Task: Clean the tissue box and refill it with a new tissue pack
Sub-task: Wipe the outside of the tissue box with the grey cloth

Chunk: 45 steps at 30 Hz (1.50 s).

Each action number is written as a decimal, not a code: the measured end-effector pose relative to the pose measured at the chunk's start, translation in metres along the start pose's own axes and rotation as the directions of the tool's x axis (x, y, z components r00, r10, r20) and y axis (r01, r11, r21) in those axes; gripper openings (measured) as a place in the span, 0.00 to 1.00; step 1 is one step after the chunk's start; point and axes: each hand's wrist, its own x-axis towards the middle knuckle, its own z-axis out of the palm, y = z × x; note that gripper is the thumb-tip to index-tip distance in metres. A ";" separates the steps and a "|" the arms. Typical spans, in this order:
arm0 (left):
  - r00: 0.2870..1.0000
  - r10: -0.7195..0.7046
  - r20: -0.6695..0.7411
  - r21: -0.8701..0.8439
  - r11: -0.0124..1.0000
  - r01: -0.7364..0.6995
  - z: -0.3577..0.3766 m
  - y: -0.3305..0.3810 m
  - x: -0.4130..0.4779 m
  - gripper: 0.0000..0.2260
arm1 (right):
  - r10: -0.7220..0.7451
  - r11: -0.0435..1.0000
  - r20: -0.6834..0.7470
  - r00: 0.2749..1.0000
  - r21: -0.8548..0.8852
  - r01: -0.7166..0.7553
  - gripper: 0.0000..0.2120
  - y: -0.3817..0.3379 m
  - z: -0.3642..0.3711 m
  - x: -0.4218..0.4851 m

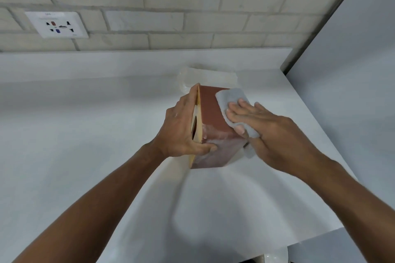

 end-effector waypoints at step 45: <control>1.000 0.002 0.017 0.004 1.000 -0.002 0.000 0.001 -0.001 0.65 | -0.172 0.985 0.060 0.983 -0.006 0.173 0.21 -0.008 0.020 -0.006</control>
